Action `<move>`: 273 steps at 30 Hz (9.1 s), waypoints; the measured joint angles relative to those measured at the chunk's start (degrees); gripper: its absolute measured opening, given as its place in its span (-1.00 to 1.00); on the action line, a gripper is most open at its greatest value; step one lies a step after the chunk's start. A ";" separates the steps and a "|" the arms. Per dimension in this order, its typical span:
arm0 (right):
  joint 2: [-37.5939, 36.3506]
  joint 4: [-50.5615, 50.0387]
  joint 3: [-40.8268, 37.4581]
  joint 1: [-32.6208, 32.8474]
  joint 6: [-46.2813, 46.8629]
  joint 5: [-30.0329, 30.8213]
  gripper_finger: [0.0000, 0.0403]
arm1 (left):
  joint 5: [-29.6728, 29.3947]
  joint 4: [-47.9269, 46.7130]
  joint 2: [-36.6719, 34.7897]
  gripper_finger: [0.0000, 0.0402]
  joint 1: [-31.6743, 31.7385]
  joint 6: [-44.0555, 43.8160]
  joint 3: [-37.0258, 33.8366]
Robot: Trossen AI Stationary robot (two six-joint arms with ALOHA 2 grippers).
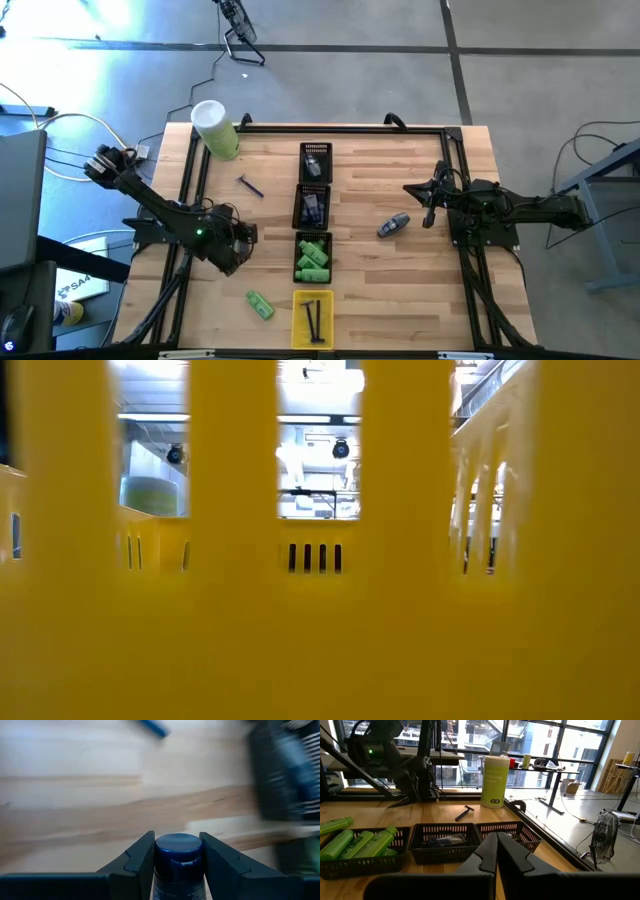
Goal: Pick & Place Travel size toiletries
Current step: Put the dark blue shave butter bottle into the center black bin, then put the black deodorant bottle into the top black bin
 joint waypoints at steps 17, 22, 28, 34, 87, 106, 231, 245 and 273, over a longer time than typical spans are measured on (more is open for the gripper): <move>0.00 0.46 0.00 -0.01 0.00 0.00 -0.99 | -16.15 25.92 -4.49 -0.34 3.73 29.23 0.00; 0.00 0.46 0.00 0.00 0.01 0.00 -0.99 | -11.65 36.87 -4.49 -0.34 10.74 46.37 0.00; -0.02 0.47 0.00 -0.02 0.01 0.00 -0.99 | -4.12 44.43 -4.38 -0.34 19.28 59.36 0.00; 0.00 0.48 0.00 0.00 0.00 -0.02 -0.99 | 0.84 52.26 -2.14 -0.34 24.94 67.82 0.04; 0.00 1.01 0.00 0.00 -0.20 -0.02 -0.99 | 6.50 53.80 20.19 -0.29 33.07 77.28 12.70; 0.00 0.95 0.00 -0.01 -0.20 -0.02 -0.99 | 8.08 55.09 20.19 -0.11 33.07 80.29 12.70; 0.17 1.68 -0.04 0.00 12.50 0.24 -0.99 | 32.34 60.71 -45.65 -0.93 33.03 128.37 -28.53; 0.17 1.70 -0.04 0.00 12.52 0.20 -0.99 | 32.34 49.25 -58.02 -0.93 33.03 128.71 -29.14; 8.93 1.66 0.96 -0.01 23.59 1.52 -0.99 | 35.31 45.42 -69.65 -0.93 33.00 132.81 -32.98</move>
